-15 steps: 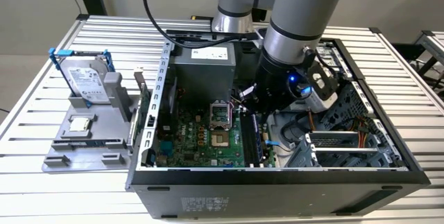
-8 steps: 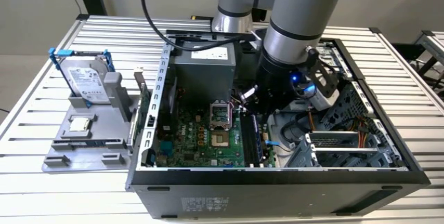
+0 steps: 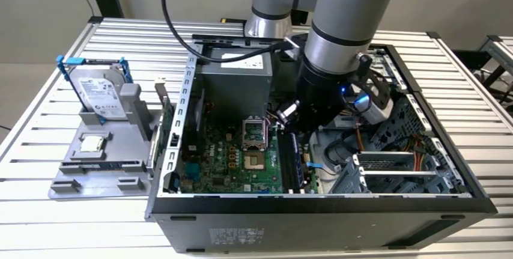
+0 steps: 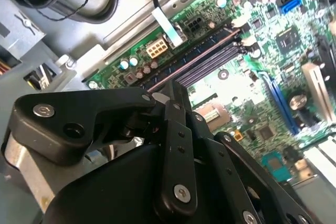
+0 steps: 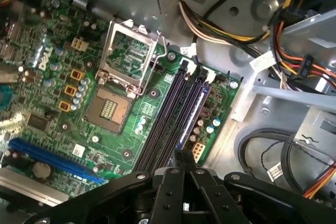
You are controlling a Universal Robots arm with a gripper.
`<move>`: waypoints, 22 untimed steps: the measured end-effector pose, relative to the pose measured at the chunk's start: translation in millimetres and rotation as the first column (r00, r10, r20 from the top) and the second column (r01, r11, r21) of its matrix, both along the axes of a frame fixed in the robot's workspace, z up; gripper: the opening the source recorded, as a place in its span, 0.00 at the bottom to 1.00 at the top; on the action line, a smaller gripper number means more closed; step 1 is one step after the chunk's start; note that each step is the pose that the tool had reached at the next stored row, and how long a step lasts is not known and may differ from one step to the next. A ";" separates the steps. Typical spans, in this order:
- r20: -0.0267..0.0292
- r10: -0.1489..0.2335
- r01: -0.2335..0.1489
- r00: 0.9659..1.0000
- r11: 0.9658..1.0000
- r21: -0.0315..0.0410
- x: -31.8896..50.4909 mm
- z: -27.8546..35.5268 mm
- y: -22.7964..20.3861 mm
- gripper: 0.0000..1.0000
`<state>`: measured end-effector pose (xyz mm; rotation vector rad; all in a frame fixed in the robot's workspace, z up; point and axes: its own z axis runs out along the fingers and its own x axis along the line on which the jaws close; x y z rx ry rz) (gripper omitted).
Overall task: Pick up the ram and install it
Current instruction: 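Press down the ram until it locks into place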
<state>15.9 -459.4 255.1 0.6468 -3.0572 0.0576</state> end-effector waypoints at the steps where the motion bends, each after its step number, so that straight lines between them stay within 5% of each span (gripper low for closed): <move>1: 0.000 0.014 -0.014 1.000 1.000 -0.001 0.0 0.0 0.0 0.00; 7: 0.000 0.098 -0.098 0.995 0.995 -0.001 0.0 0.0 0.0 0.00; 12: 0.000 0.159 -0.159 0.987 0.987 0.000 0.0 -0.3 0.1 0.00; 15: 0.001 0.192 -0.192 0.981 0.981 0.007 -0.1 -0.5 0.0 0.00; 18: 0.005 0.219 -0.219 0.976 0.975 0.023 0.0 -0.9 0.0 0.00; 22: 0.005 0.249 -0.249 0.969 0.968 0.023 0.1 -1.4 0.4 0.00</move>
